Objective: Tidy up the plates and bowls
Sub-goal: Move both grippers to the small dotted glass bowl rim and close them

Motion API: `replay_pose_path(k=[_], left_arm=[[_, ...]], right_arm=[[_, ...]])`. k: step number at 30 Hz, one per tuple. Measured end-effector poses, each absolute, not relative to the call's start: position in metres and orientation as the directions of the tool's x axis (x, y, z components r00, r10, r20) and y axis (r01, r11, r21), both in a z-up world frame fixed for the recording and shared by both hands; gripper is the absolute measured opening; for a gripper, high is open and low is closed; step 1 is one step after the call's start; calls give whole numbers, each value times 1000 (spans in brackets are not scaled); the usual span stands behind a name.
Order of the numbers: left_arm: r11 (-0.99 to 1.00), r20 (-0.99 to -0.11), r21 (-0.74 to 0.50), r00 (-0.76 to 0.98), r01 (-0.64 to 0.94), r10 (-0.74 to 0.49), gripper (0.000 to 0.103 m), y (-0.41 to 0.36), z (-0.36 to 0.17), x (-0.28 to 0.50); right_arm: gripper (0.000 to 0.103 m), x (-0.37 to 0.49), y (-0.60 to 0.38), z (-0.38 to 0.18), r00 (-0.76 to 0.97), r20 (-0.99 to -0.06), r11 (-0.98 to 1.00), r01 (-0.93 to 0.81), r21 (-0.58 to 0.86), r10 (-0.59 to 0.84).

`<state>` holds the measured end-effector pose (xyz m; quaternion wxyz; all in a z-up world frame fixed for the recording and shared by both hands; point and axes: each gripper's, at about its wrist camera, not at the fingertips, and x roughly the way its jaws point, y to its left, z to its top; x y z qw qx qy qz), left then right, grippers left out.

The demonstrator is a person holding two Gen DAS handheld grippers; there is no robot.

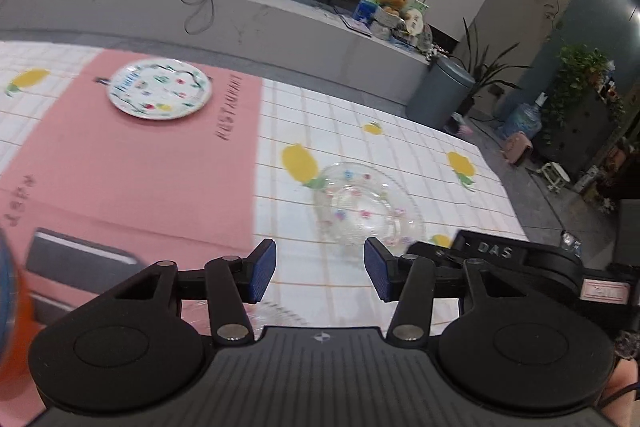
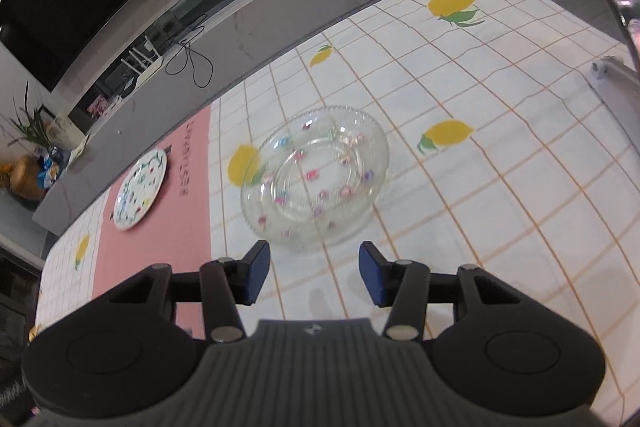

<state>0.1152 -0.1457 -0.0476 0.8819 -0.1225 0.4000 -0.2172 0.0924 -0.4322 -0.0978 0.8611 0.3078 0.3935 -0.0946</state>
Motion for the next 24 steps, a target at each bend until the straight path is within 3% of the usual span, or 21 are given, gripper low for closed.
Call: replay_pose_path(k=[13,20,24], left_arm=[[841,-697,-509,485,183,-528,57,-177,-90,186],[869,-736,-475,478,140,-479,55,-185,-113,218],[868,-737,-474,473,146,-482,54,-191,-118,229]], right_arm=[[48,136,-490,-108,655,-755,726,509,462,21],[45,154,-501,-116,639,-769,724,523,450,17],[38,168,-509,-131,617,-783,706,522,479,75]])
